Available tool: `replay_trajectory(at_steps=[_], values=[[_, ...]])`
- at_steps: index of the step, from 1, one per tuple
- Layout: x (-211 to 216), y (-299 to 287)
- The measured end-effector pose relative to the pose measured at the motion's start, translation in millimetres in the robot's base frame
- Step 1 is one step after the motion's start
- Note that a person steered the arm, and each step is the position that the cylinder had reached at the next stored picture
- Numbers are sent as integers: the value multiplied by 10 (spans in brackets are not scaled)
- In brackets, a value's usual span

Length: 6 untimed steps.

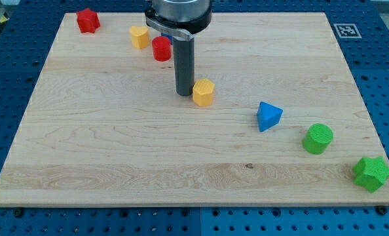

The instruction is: Move your arm at blue cube

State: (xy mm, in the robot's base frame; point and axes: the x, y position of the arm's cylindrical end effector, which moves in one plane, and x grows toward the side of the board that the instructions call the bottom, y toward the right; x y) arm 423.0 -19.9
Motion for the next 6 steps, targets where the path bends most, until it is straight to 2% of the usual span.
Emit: replay_trajectory(at_steps=[2,4,6], values=[[-14,239],[-885,207],[-1280,28]])
